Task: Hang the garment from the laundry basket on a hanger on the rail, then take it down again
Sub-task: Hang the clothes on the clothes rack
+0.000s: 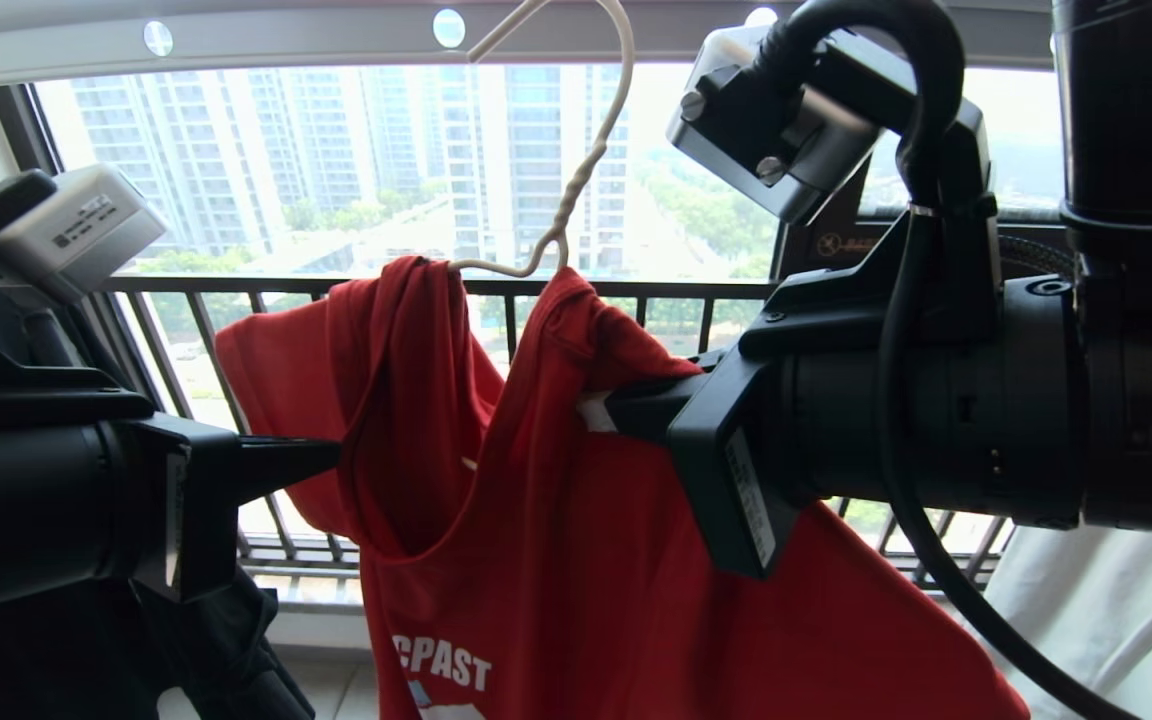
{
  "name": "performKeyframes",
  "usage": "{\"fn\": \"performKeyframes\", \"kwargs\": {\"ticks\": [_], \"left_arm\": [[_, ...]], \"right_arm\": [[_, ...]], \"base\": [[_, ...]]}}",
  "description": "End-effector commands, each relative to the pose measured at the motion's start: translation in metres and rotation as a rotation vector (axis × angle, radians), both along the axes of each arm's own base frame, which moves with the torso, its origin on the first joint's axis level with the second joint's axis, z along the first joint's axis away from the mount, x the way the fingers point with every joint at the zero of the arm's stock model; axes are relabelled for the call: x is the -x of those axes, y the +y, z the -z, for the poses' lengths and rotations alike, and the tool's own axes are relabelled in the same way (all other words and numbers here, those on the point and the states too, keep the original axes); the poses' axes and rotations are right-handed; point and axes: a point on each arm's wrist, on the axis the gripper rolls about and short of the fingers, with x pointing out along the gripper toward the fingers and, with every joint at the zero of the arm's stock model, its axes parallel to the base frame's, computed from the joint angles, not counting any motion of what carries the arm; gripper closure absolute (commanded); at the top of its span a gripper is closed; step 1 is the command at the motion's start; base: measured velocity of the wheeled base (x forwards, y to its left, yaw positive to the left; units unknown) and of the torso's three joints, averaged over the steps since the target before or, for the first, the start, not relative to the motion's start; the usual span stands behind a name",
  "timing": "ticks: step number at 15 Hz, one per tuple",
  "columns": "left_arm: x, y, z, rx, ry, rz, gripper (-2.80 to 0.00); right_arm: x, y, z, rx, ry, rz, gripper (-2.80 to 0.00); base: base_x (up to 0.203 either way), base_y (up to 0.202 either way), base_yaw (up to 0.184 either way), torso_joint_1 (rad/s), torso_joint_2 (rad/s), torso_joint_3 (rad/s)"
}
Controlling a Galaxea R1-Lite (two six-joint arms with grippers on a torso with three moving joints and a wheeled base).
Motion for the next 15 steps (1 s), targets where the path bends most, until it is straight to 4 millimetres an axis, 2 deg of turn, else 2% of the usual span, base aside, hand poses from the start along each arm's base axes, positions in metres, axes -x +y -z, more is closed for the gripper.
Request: {"fn": "performKeyframes", "kwargs": {"ticks": [1,6,12,13,15], "left_arm": [[0.008,0.007,-0.008,0.039,-0.031,0.002,0.00],[0.012,0.011,-0.021,0.159,-0.121,-0.005,0.00],[0.005,0.005,-0.011,0.063,-0.023,-0.015,0.00],[0.005,0.005,-0.008,0.035,0.003,-0.016,-2.80],[0.002,0.002,-0.004,0.008,0.023,-0.017,-2.80]], "right_arm": [[-0.001,0.003,0.005,0.018,0.010,-0.002,0.00],[-0.007,0.022,0.025,0.072,0.051,-0.018,0.00],[-0.006,0.022,0.018,0.037,0.051,-0.013,0.00],[-0.006,0.022,0.016,0.033,0.048,-0.012,0.00],[-0.005,0.020,0.013,0.023,0.042,-0.010,0.00]], "base": [[0.000,0.000,0.000,0.000,0.00,0.000],[0.000,0.000,0.000,0.000,0.00,0.000],[0.000,0.000,0.000,0.000,0.00,0.000],[0.000,0.000,0.000,0.000,0.00,0.000],[0.000,0.000,0.000,0.000,0.00,0.000]]}}
